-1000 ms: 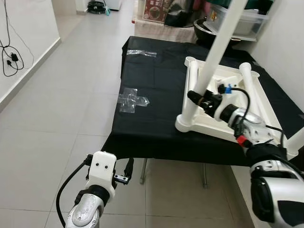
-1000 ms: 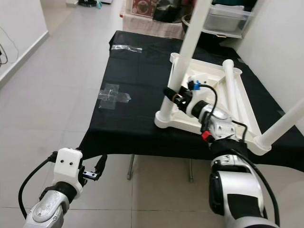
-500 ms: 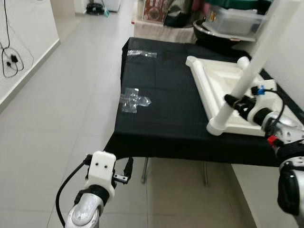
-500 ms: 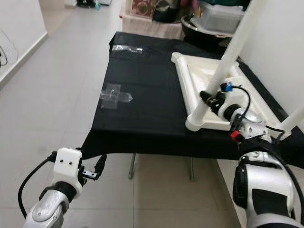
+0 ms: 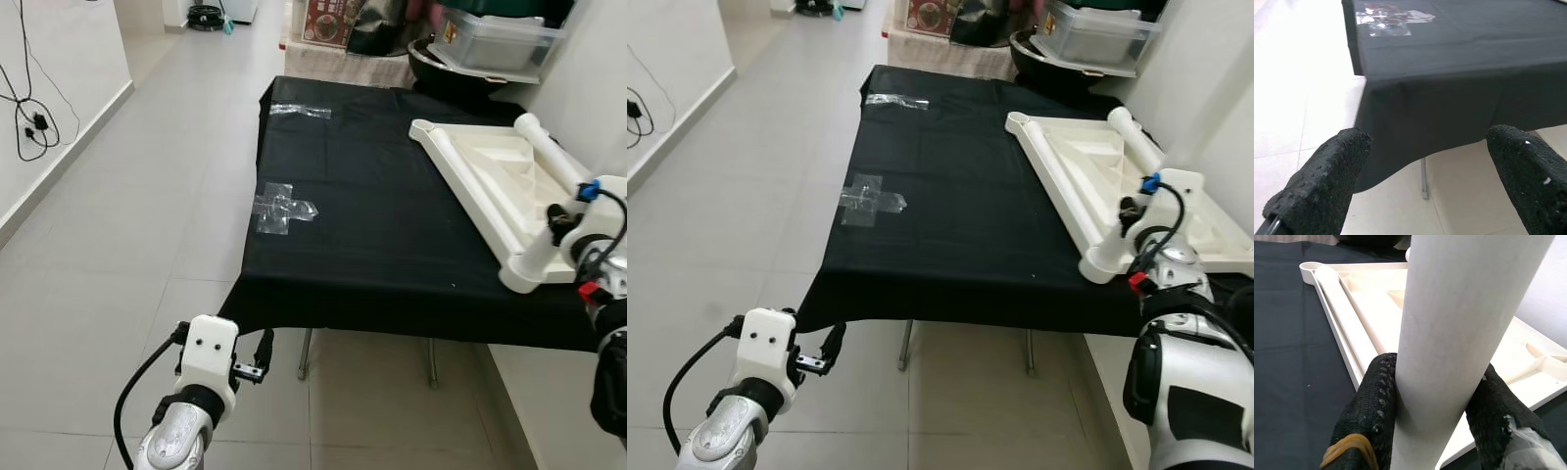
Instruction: Building children table
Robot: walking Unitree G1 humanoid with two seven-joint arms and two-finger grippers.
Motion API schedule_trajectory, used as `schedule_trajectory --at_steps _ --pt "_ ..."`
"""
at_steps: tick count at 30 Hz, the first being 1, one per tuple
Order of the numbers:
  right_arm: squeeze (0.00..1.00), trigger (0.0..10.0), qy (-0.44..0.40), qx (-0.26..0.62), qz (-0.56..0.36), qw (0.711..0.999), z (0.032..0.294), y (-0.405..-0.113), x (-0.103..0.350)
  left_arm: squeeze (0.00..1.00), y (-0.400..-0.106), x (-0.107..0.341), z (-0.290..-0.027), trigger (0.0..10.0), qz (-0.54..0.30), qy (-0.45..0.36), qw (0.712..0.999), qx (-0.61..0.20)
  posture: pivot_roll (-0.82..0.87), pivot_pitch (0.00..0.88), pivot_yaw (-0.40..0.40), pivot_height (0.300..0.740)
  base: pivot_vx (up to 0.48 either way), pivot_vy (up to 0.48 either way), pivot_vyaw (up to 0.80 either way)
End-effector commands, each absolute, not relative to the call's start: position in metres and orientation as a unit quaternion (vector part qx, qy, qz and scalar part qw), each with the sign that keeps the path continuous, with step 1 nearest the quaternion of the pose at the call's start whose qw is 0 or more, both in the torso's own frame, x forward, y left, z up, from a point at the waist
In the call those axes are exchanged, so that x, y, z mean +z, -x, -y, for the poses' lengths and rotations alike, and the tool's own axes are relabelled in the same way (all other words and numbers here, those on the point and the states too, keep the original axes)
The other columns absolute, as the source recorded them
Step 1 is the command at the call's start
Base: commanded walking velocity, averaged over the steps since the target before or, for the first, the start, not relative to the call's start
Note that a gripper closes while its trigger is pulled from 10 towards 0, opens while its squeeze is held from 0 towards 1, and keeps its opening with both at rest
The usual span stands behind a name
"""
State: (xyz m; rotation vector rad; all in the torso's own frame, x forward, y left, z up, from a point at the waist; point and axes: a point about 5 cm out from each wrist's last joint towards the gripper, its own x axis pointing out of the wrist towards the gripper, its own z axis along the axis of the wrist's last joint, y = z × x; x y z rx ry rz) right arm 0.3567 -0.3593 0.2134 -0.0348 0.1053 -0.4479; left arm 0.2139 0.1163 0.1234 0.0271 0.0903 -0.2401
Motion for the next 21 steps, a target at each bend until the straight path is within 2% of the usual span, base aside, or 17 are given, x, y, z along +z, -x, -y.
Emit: schedule_trajectory --at_steps 1,2,3,4,5,10,11,12,18,21 --pt "0.0 10.0 0.059 -0.209 -0.033 0.976 0.353 -0.361 0.22 0.0 -0.213 0.117 -0.116 10.0 -0.061 -0.014 0.991 -0.122 0.11 0.115 -0.142 0.74 0.0 0.0 0.0" --pt "0.0 10.0 0.059 -0.209 -0.033 0.976 0.353 -0.361 0.22 0.0 -0.213 0.117 -0.116 10.0 -0.061 -0.014 0.991 -0.122 0.11 0.115 -0.142 0.74 0.0 0.0 0.0" --pt "0.64 10.0 0.062 -0.195 -0.025 0.978 0.345 -0.366 0.22 0.0 -0.213 0.117 -0.116 10.0 -0.061 -0.015 0.991 -0.122 0.11 0.111 -0.141 0.74 0.0 0.0 0.0" --pt "0.64 10.0 0.062 -0.195 -0.025 0.978 0.345 -0.366 0.22 0.0 -0.213 0.117 -0.116 10.0 -0.061 -0.015 0.991 -0.122 0.11 0.111 -0.141 0.74 0.0 0.0 0.0" --pt "1.0 10.0 0.06 -0.183 -0.017 0.981 0.336 -0.37 0.22 0.0 -0.213 0.117 -0.116 10.0 -0.062 -0.015 0.991 -0.121 0.11 0.111 -0.14 0.74 0.0 0.0 0.0" --pt "1.0 10.0 0.056 -0.193 0.007 0.98 0.321 -0.377 0.221 0.0 -0.214 0.117 -0.116 10.0 -0.063 -0.016 0.991 -0.121 0.11 0.114 -0.141 0.74 0.0 0.0 0.0" --pt "0.64 10.0 0.056 -0.202 0.011 0.978 0.319 -0.378 0.221 0.0 -0.214 0.116 -0.116 10.0 -0.064 -0.016 0.99 -0.121 0.11 0.114 -0.141 0.74 0.0 0.0 0.0" --pt "0.0 10.0 0.052 -0.244 0.019 0.968 0.322 -0.375 0.219 0.0 -0.214 0.116 -0.116 10.0 -0.064 -0.014 0.991 -0.119 0.1 0.112 -0.142 0.74 0.0 0.0 0.0" --pt "0.0 10.0 0.054 -0.251 0.037 0.966 0.318 -0.368 0.201 0.0 -0.215 0.116 -0.118 10.0 -0.062 -0.011 0.991 -0.114 0.09 0.115 -0.14 0.74 0.0 0.0 0.0" --pt "0.0 10.0 0.08 -0.229 0.034 0.97 0.305 -0.358 0.173 0.0 -0.217 0.115 -0.118 10.0 -0.065 -0.013 0.991 -0.114 0.09 0.118 -0.138 0.74 0.0 0.0 0.0"
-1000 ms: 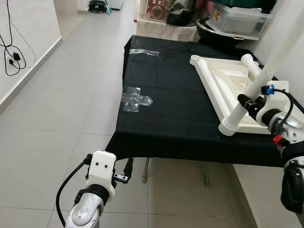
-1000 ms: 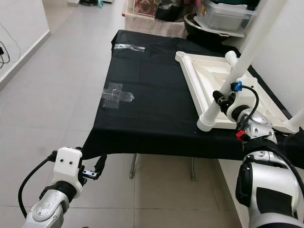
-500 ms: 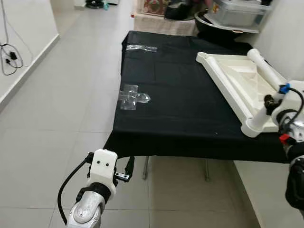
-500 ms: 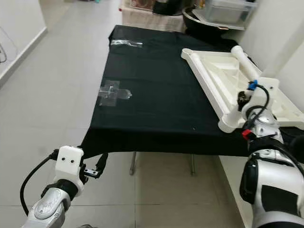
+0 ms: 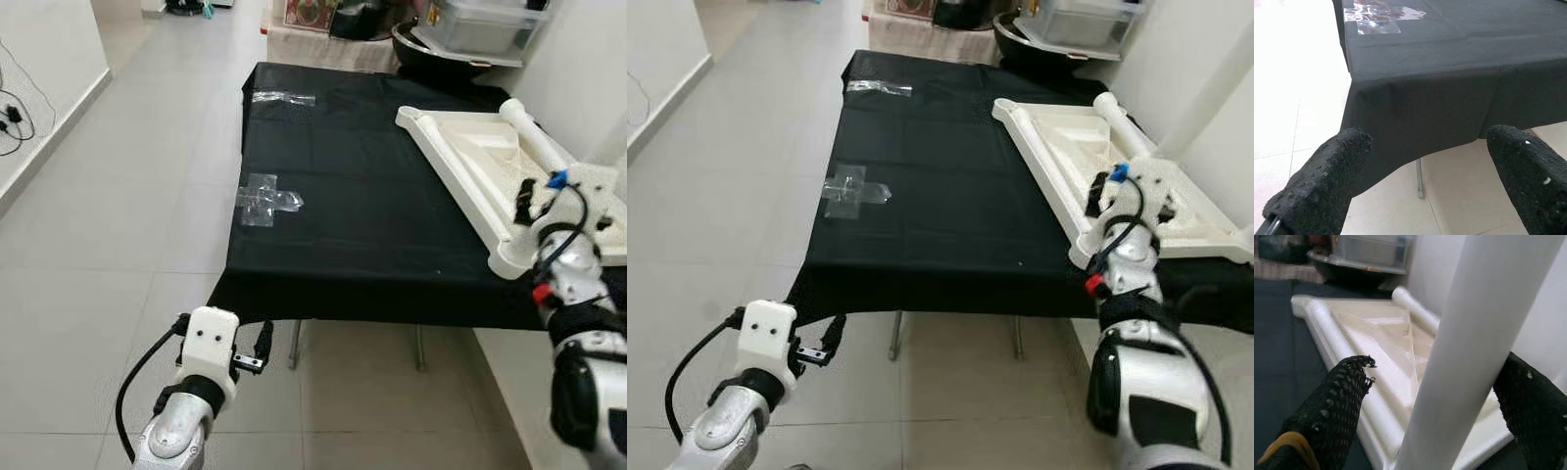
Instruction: Building children table
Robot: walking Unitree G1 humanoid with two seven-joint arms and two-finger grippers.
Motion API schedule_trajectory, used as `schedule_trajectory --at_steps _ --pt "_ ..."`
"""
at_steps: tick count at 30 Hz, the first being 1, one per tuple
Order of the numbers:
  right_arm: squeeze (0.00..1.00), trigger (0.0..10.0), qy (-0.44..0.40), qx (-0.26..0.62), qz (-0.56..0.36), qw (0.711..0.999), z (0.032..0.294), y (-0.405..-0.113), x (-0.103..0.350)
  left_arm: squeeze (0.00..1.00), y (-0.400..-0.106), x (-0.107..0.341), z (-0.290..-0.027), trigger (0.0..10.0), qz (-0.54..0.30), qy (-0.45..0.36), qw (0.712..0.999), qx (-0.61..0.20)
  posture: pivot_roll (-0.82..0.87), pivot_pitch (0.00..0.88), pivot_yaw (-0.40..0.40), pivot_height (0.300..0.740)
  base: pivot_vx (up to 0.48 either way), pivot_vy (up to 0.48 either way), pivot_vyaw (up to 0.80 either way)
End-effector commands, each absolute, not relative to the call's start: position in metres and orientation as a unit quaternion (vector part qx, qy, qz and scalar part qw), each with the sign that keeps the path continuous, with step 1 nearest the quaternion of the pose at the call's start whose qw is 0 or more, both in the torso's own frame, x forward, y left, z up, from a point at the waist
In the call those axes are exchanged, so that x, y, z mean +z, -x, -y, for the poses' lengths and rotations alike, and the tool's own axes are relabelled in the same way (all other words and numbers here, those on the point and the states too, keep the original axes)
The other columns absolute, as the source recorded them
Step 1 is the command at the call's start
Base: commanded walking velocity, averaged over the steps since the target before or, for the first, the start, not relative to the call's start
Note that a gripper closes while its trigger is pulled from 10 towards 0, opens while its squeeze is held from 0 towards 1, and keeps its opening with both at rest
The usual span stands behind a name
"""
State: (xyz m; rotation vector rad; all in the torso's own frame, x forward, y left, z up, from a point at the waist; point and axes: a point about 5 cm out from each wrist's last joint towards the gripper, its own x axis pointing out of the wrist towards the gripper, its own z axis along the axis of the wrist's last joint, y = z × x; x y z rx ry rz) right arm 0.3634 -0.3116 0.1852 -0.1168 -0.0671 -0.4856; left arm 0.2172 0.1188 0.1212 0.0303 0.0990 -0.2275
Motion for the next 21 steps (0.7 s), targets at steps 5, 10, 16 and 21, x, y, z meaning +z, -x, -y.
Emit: schedule_trajectory --at_steps 5,10,16,21 --pt "0.0 10.0 0.087 -0.177 0.034 0.98 0.27 -0.331 0.134 0.0 -0.219 0.114 -0.118 10.0 -0.066 -0.018 0.991 -0.115 0.09 0.116 -0.14 0.74 0.0 0.0 0.0" --pt "0.0 10.0 0.062 -0.134 0.045 0.988 0.244 -0.322 0.128 0.0 -0.22 0.112 -0.12 10.0 -0.07 -0.024 0.991 -0.109 0.09 0.11 -0.134 0.74 0.0 0.0 0.0" --pt "0.0 10.0 0.078 -0.028 0.061 0.995 0.195 -0.324 0.125 0.0 -0.221 0.114 -0.119 10.0 -0.059 -0.035 0.991 -0.111 0.1 0.108 -0.138 0.74 0.201 0.0 0.0" --pt "0.0 10.0 0.061 -0.022 0.062 0.996 0.181 -0.321 0.133 0.0 -0.222 0.114 -0.121 10.0 -0.056 -0.034 0.992 -0.105 0.1 0.109 -0.136 0.74 0.468 0.0 0.0"
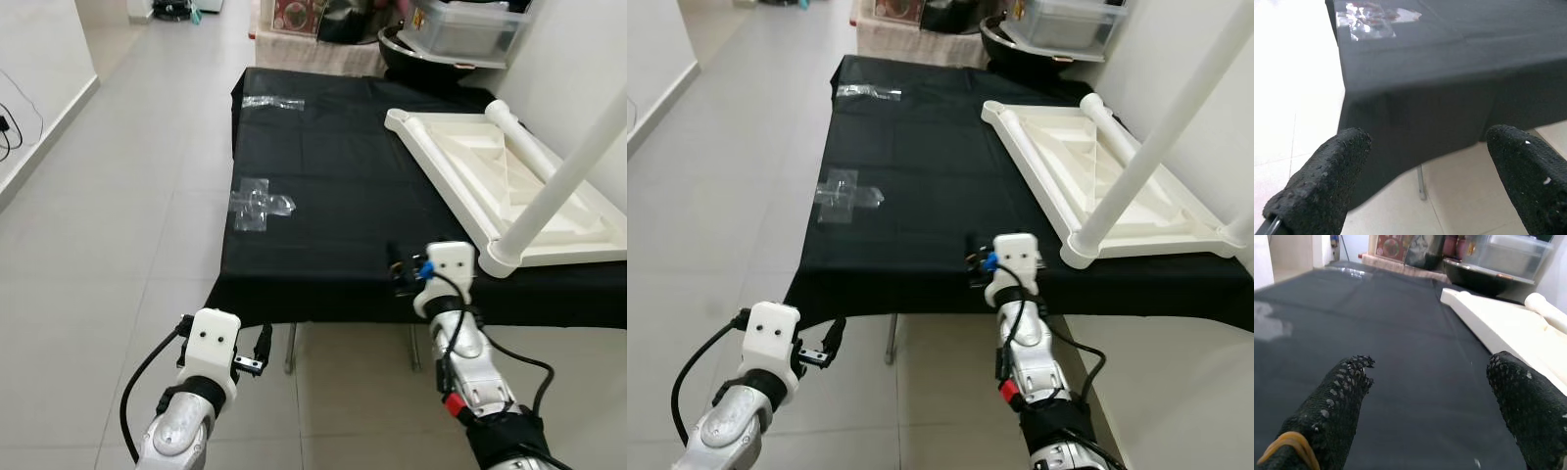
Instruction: Building children table
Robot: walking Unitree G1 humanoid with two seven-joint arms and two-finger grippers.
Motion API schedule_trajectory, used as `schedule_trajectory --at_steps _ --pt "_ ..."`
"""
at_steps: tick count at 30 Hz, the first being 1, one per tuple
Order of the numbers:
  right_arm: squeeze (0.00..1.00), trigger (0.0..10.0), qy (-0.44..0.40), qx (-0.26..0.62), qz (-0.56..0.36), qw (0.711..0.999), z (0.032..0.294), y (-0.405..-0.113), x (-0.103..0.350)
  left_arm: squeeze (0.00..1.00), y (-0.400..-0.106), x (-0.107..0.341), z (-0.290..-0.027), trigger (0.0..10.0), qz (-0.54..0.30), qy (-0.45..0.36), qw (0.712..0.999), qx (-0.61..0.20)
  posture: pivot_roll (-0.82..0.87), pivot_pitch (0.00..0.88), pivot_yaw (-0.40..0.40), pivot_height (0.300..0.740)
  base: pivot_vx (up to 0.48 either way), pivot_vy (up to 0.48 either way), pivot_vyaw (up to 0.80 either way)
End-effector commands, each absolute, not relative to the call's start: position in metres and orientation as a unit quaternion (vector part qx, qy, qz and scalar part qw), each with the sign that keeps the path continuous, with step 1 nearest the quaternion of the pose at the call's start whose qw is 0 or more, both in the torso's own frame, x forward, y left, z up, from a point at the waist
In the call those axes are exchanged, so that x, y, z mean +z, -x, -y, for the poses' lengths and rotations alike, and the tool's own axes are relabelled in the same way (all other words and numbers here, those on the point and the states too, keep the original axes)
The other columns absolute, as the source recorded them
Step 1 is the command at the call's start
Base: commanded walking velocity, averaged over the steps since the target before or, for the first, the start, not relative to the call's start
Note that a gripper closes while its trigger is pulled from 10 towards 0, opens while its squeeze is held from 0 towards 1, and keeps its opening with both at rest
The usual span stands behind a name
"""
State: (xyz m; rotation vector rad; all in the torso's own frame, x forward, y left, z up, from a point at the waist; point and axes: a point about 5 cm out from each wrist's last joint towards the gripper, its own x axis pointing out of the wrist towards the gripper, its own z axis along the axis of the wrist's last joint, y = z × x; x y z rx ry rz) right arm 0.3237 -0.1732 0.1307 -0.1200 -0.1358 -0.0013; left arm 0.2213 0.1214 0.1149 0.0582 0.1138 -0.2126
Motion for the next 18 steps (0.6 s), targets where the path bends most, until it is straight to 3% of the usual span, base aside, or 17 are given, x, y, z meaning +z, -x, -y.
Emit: schedule_trajectory --at_steps 1,12,18 --pt "0.0 10.0 0.059 -0.028 0.06 0.996 0.1812 -0.3198 0.1353 0.0 -0.2222 0.114 -0.1211 10.0 -0.055 -0.034 0.992 -0.105 0.1 0.106 -0.135 0.74 0.465 0.0 0.0" --pt "0.0 10.0 0.062 -0.009 0.056 0.996 0.1783 -0.3178 0.1379 0.0 -0.2225 0.1134 -0.1202 10.0 -0.054 -0.032 0.993 -0.1 0.1 0.092 -0.141 0.74 0.456 0.0 0.0" --pt "0.0 10.0 0.062 -0.002 0.054 0.997 0.1735 -0.3184 0.1412 0.0 -0.2225 0.1137 -0.1207 10.0 -0.053 -0.032 0.993 -0.096 0.1 0.081 -0.142 0.74 0.0 0.0 0.0"
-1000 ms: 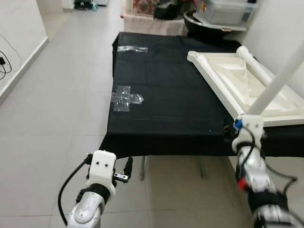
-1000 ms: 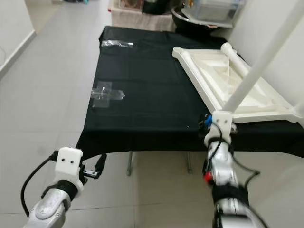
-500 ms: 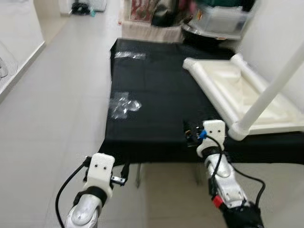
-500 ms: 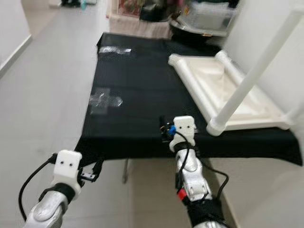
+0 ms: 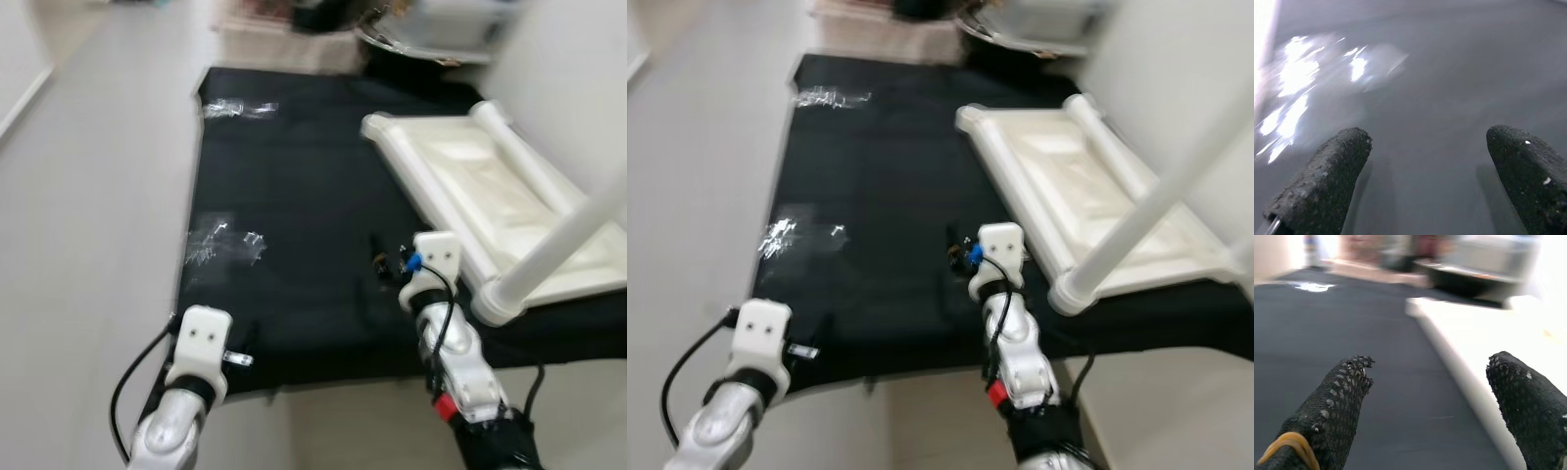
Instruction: Building children table
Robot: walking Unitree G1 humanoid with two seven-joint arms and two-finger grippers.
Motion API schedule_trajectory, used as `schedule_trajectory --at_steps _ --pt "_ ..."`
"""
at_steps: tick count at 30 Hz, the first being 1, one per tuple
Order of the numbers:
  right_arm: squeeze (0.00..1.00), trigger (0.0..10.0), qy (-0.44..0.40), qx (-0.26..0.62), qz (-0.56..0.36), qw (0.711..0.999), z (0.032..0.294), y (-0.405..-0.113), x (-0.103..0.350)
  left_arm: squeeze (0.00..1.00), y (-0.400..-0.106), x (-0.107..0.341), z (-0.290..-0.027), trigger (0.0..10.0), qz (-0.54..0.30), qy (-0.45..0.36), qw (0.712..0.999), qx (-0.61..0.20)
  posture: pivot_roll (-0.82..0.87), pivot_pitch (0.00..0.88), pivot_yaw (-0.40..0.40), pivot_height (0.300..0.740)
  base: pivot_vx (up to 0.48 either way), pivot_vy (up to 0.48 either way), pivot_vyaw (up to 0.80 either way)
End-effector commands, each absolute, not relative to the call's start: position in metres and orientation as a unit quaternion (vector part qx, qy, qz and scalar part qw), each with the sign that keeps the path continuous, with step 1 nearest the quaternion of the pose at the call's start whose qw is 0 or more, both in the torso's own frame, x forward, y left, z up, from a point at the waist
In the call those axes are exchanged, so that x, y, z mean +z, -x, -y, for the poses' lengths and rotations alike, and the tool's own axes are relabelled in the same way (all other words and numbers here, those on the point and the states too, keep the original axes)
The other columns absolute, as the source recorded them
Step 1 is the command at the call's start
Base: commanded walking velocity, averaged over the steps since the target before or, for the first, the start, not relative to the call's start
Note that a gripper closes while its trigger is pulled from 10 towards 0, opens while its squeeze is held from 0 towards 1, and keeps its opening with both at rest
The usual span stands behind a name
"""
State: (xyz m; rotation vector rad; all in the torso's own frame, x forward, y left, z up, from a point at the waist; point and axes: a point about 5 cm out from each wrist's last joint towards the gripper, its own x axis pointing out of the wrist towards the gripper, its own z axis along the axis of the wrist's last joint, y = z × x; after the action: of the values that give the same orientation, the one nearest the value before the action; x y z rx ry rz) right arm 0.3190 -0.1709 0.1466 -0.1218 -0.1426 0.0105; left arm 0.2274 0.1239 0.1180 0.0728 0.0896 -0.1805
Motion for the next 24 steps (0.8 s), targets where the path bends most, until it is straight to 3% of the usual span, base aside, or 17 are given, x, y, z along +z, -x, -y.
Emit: schedule_trajectory --at_steps 1,10,16,24 --pt "0.0 10.0 0.061 0.001 0.054 0.997 0.172 -0.319 0.142 0.0 -0.222 0.114 -0.121 10.0 -0.053 -0.031 0.994 -0.095 0.1 0.081 -0.142 0.74 0.0 0.0 0.0" --pt "0.0 10.0 0.053 0.031 0.068 0.996 0.163 -0.323 0.152 0.0 -0.221 0.112 -0.121 10.0 -0.057 -0.028 0.994 -0.091 0.11 0.069 -0.145 0.74 0.0 0.0 0.0" --pt "0.0 10.0 0.12 0.088 0.017 0.989 0.154 -0.36 0.174 0.0 -0.22 0.113 -0.121 10.0 -0.059 -0.026 0.994 -0.09 0.1 0.079 -0.148 0.74 0.0 0.0 0.0" --pt "0.0 10.0 0.16 0.043 -0.06 0.984 0.16 -0.41 0.203 0.0 -0.219 0.119 -0.12 10.0 -0.061 -0.02 0.993 -0.1 0.11 0.134 -0.141 0.74 0.0 0.0 0.0"
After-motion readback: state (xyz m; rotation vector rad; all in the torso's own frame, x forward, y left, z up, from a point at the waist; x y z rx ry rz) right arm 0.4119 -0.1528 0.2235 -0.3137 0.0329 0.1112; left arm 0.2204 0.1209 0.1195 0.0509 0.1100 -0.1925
